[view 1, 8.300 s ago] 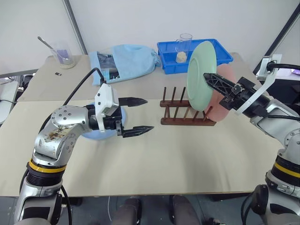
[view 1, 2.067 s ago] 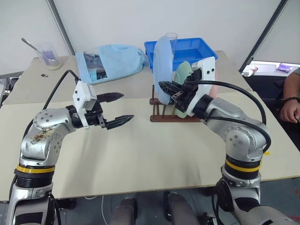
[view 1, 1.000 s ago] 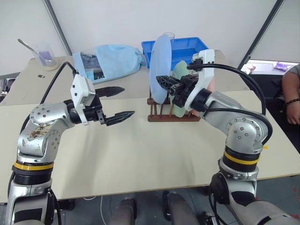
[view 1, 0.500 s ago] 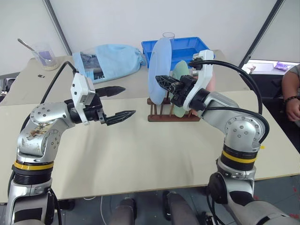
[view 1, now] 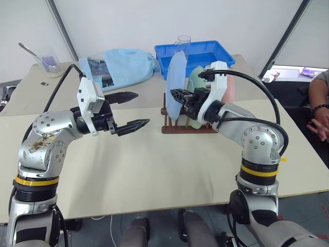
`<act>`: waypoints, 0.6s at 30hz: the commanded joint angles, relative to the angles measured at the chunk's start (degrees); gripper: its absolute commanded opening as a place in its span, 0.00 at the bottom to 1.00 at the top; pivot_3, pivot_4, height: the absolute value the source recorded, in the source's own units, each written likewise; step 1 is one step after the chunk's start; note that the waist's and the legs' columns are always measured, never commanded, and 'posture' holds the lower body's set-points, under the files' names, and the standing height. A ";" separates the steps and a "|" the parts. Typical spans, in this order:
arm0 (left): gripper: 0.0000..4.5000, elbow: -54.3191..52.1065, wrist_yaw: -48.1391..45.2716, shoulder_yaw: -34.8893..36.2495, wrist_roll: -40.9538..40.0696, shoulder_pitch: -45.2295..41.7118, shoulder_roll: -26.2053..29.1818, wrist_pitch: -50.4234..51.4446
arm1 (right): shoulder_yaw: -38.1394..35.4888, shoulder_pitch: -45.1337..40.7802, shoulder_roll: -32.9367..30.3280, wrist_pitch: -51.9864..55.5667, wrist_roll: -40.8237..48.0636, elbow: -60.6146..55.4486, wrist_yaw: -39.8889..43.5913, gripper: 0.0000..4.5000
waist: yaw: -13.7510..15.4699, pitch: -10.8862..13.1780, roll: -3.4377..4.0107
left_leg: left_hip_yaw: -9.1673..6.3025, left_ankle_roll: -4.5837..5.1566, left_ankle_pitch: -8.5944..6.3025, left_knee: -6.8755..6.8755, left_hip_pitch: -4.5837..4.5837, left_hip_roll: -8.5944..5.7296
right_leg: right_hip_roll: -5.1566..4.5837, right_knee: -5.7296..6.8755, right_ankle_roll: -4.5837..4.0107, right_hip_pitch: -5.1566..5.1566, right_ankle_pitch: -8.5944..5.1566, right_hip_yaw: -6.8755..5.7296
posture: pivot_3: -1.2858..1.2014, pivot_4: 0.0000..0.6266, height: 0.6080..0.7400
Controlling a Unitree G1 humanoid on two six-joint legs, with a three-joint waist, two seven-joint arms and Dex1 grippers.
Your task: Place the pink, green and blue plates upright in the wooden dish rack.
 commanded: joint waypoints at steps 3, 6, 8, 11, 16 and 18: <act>1.00 -1.32 0.45 1.54 -0.62 -0.99 0.59 -0.11 | 0.35 -2.86 -0.51 -1.41 0.20 -2.45 0.92 0.40 | 0.08 0.00 0.00 | 0.00 0.00 0.00 0.00 -0.04 -0.01 | 0.00 -0.01 0.00 -0.02 0.00 0.00 | 0.52 0.24 1.00; 1.00 -1.14 0.70 1.50 -0.36 -0.91 0.47 -0.39 | 0.80 -4.02 -1.78 -2.15 -0.57 -3.20 1.61 0.62 | 0.08 0.00 0.00 | 0.00 0.00 0.00 0.00 -0.05 -0.01 | -0.01 -0.01 0.00 -0.02 0.00 0.00 | 0.52 0.24 1.00; 1.00 -1.06 0.88 1.50 -0.27 -0.91 0.38 -0.51 | 1.13 -4.86 -3.09 -2.83 -1.14 -3.49 2.41 0.78 | 0.09 0.00 0.00 | 0.00 0.00 0.00 0.00 -0.05 -0.01 | -0.01 -0.01 0.00 -0.02 0.00 0.00 | 0.52 0.24 1.00; 1.00 -0.98 1.12 1.46 -0.06 -0.83 0.44 -0.61 | 2.08 -6.13 -6.28 -4.16 -2.32 -4.25 4.82 0.99 | 0.09 0.00 0.00 | 0.00 0.00 0.00 0.00 -0.05 -0.01 | -0.01 -0.02 0.00 -0.02 0.00 0.00 | 0.52 0.24 1.00; 1.00 -1.07 3.78 1.14 4.34 0.85 3.70 0.73 | 4.67 -5.78 -25.83 -9.14 -4.38 -7.05 23.53 0.99 | 0.43 0.01 -0.01 | -0.02 0.00 0.00 0.01 -0.14 -0.05 | -0.03 -0.07 -0.01 -0.07 0.00 0.00 | 0.52 0.24 1.00; 1.00 -1.21 4.50 0.59 7.19 2.35 6.10 0.54 | 4.76 -3.97 -33.52 -12.99 -5.81 -6.35 31.17 0.99 | 0.36 0.00 -0.02 | 0.01 0.05 -0.03 0.01 -0.18 -0.06 | -0.04 -0.13 -0.01 -0.07 -0.01 0.01 | 0.52 0.24 1.00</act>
